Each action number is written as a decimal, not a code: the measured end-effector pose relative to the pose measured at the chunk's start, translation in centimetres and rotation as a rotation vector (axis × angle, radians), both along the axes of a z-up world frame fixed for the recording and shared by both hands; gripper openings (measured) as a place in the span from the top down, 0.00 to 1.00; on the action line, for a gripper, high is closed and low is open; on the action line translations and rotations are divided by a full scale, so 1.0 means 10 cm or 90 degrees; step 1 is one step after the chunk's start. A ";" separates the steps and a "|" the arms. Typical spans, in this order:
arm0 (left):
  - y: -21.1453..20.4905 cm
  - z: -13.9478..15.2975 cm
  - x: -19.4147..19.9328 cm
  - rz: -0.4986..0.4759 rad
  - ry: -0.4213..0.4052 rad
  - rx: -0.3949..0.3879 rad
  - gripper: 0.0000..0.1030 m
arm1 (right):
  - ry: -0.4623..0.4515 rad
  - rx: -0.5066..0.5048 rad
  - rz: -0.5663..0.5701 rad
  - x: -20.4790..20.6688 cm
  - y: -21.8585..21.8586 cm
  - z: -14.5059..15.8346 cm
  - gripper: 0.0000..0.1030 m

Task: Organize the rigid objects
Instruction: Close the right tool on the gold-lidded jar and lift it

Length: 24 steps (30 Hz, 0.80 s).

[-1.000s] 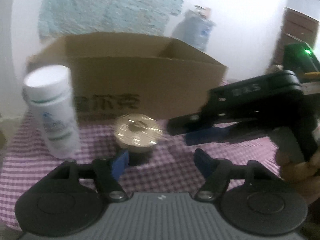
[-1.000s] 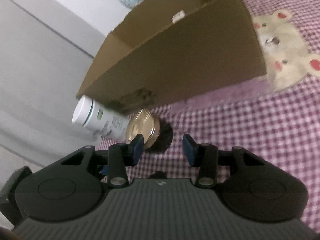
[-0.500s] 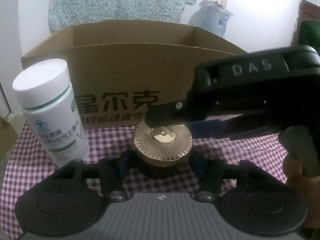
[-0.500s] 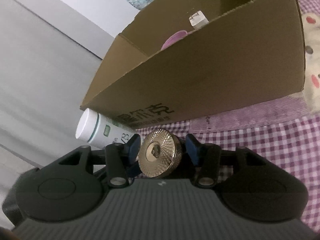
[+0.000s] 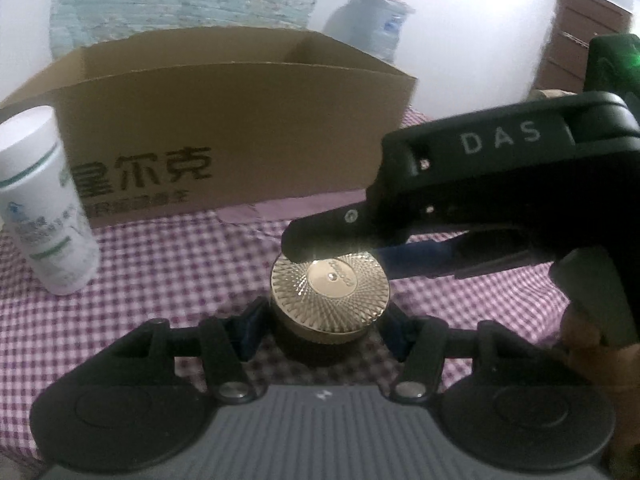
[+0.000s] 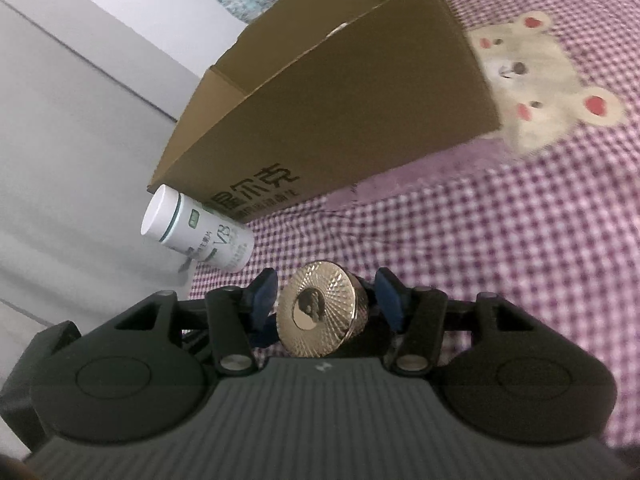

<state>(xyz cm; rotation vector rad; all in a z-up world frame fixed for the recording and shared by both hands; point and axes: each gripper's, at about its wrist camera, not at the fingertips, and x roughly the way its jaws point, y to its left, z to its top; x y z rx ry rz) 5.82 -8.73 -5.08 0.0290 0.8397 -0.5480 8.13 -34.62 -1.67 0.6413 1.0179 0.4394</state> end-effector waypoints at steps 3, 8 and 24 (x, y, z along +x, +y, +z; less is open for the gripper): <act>-0.05 0.00 -0.02 -0.003 0.000 0.011 0.42 | 0.010 0.012 -0.019 -0.07 -0.05 -0.04 0.48; -0.18 -0.02 0.06 -0.008 0.005 0.028 0.41 | 0.027 0.016 -0.037 -0.13 -0.13 -0.08 0.48; -0.27 -0.02 0.05 0.011 0.002 0.054 0.42 | 0.030 0.010 -0.034 -0.13 -0.11 -0.11 0.50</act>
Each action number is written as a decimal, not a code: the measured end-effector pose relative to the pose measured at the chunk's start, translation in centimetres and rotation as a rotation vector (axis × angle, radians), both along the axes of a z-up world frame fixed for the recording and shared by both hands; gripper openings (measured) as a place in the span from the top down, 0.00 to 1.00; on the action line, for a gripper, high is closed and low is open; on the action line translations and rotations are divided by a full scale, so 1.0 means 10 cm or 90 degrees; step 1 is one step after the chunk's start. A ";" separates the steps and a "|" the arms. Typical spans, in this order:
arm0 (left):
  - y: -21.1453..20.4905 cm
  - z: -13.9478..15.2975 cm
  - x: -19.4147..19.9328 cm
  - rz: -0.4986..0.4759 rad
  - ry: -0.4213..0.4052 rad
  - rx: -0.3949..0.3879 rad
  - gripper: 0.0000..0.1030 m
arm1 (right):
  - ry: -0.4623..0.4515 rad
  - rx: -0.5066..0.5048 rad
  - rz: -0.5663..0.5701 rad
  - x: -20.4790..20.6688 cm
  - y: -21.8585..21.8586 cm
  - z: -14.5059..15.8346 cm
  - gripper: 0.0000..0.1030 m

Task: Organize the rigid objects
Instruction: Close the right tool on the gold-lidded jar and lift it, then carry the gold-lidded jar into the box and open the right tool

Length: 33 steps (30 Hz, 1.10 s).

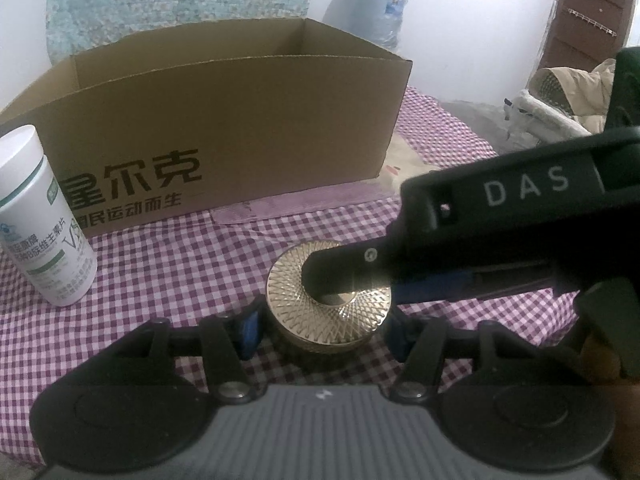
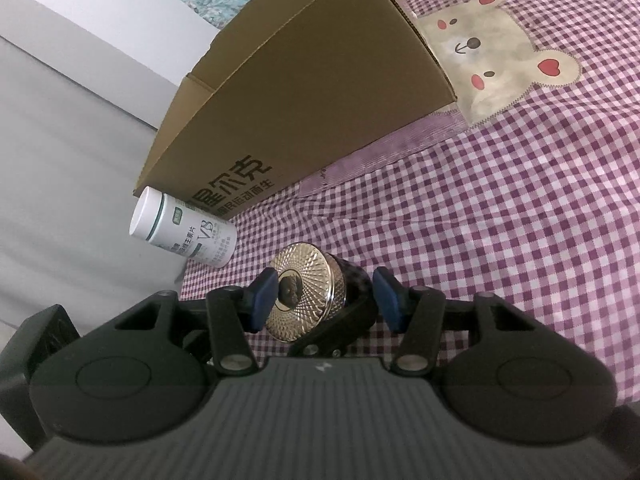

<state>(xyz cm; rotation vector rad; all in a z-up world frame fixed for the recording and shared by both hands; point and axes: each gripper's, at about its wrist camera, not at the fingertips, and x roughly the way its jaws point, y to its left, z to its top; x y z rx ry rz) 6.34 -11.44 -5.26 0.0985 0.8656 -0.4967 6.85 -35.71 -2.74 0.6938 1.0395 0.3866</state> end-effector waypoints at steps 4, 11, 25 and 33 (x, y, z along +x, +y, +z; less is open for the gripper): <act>-0.01 -0.02 0.02 0.004 0.002 0.003 0.42 | 0.001 0.002 0.000 0.00 0.00 -0.01 0.49; 0.00 -0.01 0.01 0.009 -0.007 0.004 0.43 | -0.007 -0.004 0.005 0.01 0.01 0.00 0.49; 0.04 0.03 -0.03 0.018 -0.018 0.001 0.45 | -0.037 -0.043 0.018 -0.03 0.14 0.09 0.50; -0.01 0.00 -0.07 0.001 -0.026 0.023 0.43 | -0.030 -0.020 0.010 -0.07 0.06 0.04 0.50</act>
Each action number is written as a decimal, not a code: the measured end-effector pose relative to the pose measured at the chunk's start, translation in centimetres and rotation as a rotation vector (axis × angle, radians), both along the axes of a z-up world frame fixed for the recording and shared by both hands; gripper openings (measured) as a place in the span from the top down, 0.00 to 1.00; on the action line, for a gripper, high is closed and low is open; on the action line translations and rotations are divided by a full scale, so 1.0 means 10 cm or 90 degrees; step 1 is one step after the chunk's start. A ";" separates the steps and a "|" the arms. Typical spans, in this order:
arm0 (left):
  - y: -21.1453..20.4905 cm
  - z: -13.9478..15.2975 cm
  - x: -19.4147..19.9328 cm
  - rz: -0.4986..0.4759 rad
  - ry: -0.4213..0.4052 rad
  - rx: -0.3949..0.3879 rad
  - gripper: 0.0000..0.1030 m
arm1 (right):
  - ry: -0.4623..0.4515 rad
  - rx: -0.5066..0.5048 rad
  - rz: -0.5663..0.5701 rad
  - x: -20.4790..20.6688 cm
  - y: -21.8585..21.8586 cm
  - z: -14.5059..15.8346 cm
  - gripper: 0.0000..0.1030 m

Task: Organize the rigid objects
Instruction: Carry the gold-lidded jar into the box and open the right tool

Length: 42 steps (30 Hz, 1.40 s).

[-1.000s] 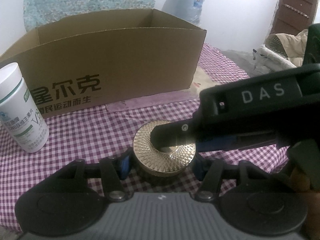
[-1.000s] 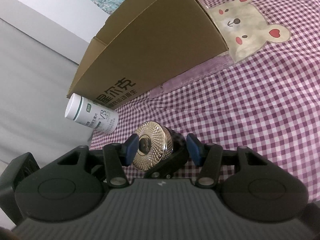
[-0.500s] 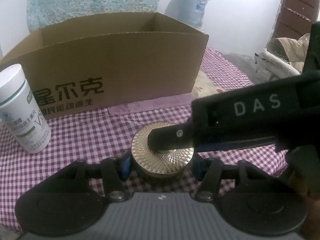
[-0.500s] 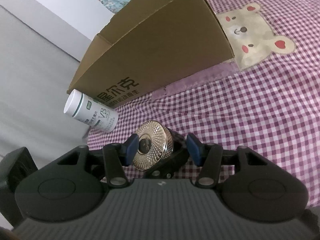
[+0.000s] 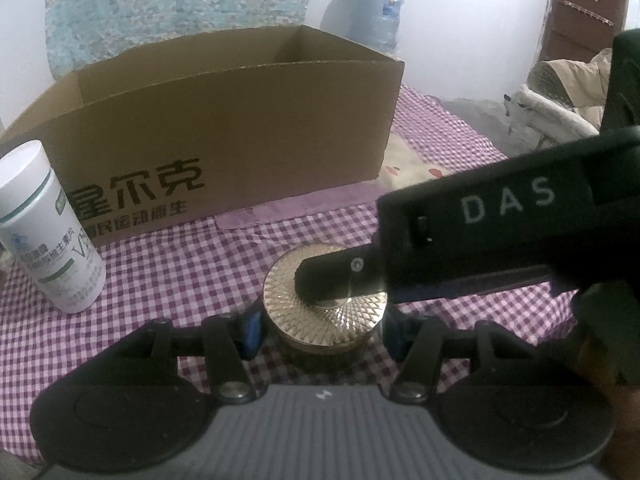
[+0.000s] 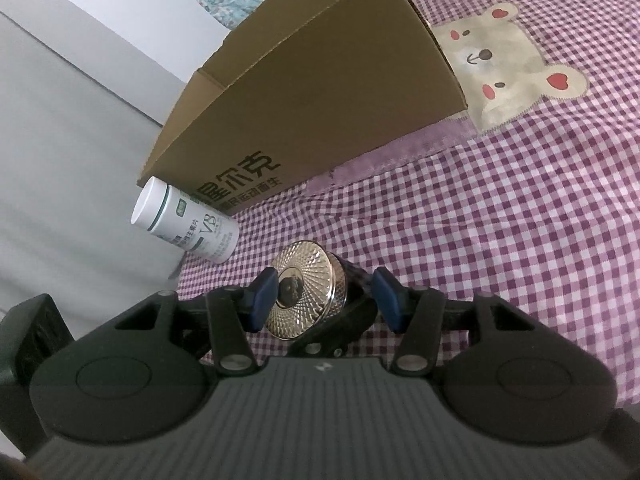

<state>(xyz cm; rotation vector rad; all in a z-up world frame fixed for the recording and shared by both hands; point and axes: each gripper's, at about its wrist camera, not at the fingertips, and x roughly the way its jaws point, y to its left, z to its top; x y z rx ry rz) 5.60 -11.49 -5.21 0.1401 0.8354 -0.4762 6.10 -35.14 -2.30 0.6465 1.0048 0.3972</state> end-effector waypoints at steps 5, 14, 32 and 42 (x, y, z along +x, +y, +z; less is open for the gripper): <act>0.02 -0.02 -0.01 0.000 0.007 -0.003 0.43 | 0.007 0.023 -0.005 -0.05 -0.06 -0.05 0.49; 0.05 0.18 -0.04 0.021 -0.030 -0.020 0.45 | -0.034 0.002 0.006 -0.03 0.06 0.13 0.51; 0.14 1.16 1.50 0.115 -0.039 -0.083 0.45 | -0.175 -0.087 0.097 1.51 0.22 1.30 0.48; 0.36 0.67 2.04 0.153 0.110 -0.111 0.45 | -0.038 -0.147 0.183 2.20 0.40 0.85 0.46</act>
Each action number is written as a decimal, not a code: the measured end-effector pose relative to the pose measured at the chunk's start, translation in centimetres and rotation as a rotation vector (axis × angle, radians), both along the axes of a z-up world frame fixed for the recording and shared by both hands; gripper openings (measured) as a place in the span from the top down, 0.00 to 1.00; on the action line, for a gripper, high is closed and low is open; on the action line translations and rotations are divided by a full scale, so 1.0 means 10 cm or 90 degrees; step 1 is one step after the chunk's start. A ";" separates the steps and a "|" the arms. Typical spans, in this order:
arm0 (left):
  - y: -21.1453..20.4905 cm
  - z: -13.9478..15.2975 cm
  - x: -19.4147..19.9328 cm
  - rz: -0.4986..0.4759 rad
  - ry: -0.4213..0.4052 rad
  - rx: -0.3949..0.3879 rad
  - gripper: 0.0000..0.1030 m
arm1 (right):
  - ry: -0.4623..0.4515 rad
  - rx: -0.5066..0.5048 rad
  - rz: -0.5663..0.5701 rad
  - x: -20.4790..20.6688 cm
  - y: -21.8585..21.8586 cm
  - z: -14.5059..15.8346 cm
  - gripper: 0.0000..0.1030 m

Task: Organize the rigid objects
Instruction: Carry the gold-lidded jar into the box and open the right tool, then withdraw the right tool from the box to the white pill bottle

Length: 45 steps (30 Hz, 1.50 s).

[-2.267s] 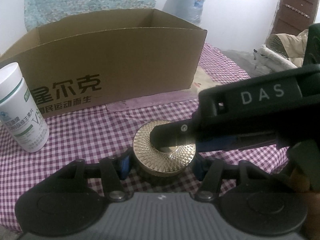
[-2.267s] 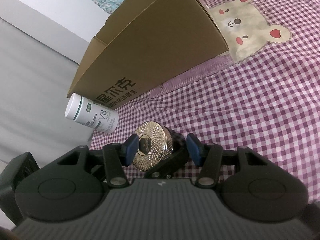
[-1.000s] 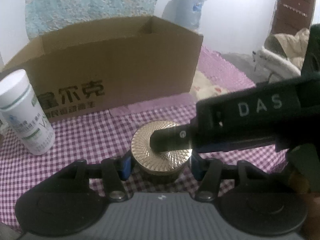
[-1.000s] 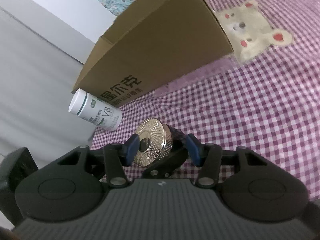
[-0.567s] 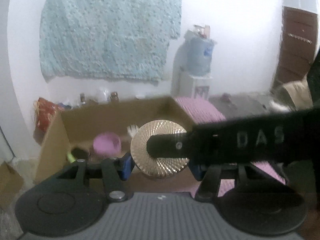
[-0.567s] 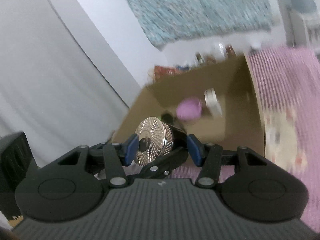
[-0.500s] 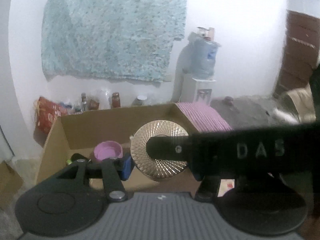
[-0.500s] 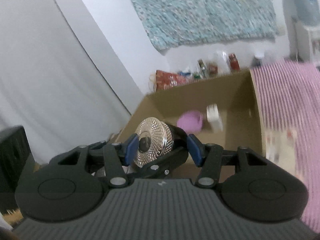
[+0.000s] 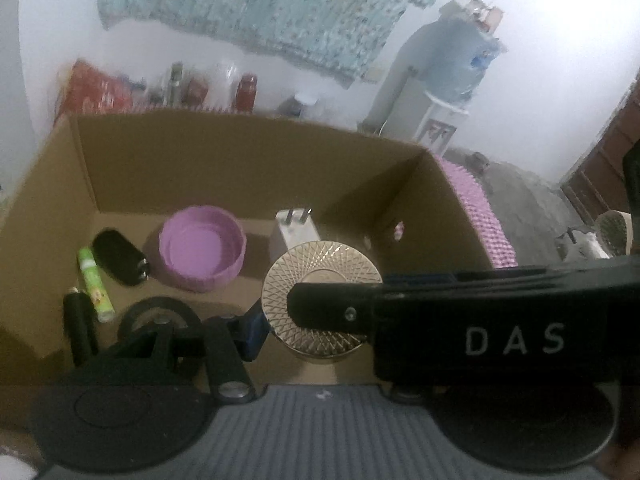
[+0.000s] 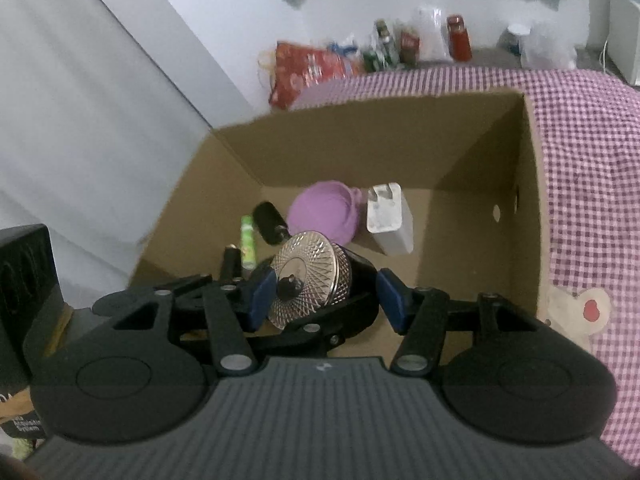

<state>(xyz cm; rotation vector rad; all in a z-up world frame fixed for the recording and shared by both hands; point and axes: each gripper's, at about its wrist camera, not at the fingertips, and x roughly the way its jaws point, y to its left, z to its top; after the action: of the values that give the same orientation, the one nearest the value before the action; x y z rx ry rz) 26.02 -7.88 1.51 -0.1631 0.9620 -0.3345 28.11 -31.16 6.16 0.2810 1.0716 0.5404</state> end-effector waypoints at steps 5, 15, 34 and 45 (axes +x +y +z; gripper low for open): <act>0.02 -0.13 0.08 0.007 0.039 0.002 0.45 | 0.035 -0.014 0.022 0.11 0.07 -0.15 0.46; 0.06 -0.19 0.07 0.010 0.064 -0.017 0.39 | 0.075 0.002 0.019 0.18 0.07 -0.36 0.45; 0.45 0.91 -1.50 -0.076 -0.180 -0.047 0.08 | -0.182 0.157 -0.083 -1.51 -0.66 0.77 0.37; 1.22 0.67 -2.11 0.027 -0.223 0.013 0.06 | -0.112 0.193 -0.069 -1.98 -0.29 0.34 0.33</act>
<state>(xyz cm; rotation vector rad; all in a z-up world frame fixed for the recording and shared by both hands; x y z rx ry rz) 4.90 4.33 8.19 -0.1010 0.6155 -0.3018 8.32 -34.08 9.59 0.5442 0.7973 0.6182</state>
